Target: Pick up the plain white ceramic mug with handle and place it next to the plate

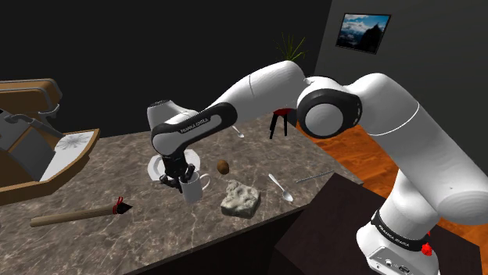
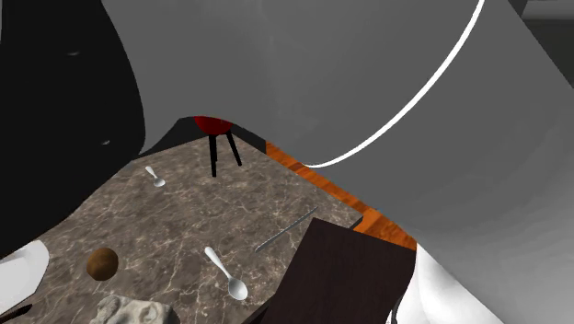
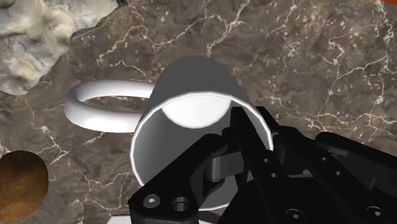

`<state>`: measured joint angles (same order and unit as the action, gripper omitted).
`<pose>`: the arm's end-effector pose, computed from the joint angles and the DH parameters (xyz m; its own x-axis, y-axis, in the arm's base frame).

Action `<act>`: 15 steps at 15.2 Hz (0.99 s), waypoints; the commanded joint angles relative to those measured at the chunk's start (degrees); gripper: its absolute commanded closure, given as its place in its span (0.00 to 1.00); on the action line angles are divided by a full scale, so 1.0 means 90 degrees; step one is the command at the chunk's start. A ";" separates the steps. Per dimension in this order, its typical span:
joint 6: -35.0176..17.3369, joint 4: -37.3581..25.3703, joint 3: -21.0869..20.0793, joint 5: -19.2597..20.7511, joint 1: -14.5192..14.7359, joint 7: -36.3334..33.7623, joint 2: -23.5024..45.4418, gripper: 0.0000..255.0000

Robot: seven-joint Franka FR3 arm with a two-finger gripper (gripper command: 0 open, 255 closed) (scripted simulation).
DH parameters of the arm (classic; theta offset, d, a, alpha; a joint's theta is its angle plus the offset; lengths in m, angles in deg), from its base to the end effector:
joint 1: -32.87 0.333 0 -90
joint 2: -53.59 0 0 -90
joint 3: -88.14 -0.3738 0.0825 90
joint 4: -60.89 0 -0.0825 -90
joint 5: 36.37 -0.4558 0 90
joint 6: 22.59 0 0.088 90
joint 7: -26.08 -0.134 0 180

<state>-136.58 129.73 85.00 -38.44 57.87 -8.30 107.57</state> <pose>0.7492 0.3912 0.1634 0.9749 -0.1448 -0.1688 -0.1426 -0.9895 0.0251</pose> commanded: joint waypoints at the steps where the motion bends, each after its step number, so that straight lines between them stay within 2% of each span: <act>1: -0.0078 -0.0054 0.0000 0.0002 0.0013 -0.0006 0.0127 1.00; 10: -0.0435 -0.0251 0.0009 0.0008 0.0025 0.0019 0.0683 1.00; 15: -0.0444 -0.0260 0.0009 0.0008 0.0025 0.0020 0.0700 1.00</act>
<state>-140.58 127.48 85.08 -38.37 58.10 -8.12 113.80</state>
